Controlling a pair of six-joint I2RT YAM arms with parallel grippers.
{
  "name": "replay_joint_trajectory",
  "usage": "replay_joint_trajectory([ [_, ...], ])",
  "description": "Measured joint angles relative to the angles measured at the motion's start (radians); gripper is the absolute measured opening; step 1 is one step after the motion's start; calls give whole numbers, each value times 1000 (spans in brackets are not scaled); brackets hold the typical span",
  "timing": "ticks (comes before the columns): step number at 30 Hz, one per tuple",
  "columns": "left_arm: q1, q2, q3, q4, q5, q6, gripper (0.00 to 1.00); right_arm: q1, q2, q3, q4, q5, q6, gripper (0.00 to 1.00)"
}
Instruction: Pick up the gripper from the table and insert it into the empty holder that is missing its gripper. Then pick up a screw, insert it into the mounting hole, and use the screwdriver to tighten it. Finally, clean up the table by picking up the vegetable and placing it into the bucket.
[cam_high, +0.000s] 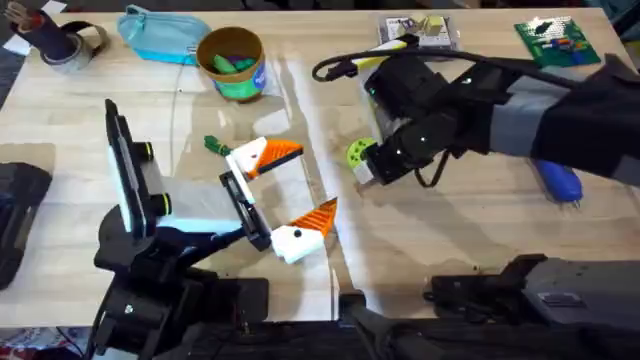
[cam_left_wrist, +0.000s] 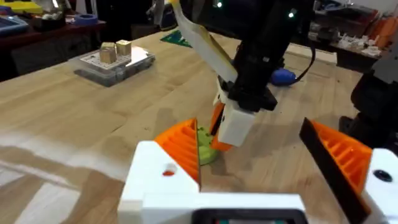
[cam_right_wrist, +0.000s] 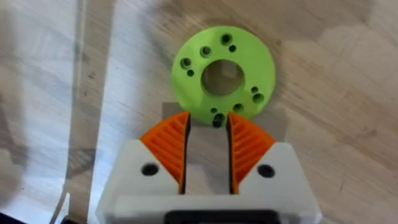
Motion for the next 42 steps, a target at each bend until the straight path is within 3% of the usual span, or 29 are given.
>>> replay_joint_trajectory([
  [15,0,0,0,0,0,0,990,0,25,0,-7,16,2,212],
  [19,0,0,0,0,0,0,990,-1,25,1,-6,28,2,19],
  [28,0,0,0,0,0,0,990,-1,27,29,-50,41,3,7],
  [33,0,0,0,0,0,0,990,-1,27,178,-181,40,2,7],
  [42,0,0,0,0,0,0,990,13,49,615,-432,-42,-15,7],
])
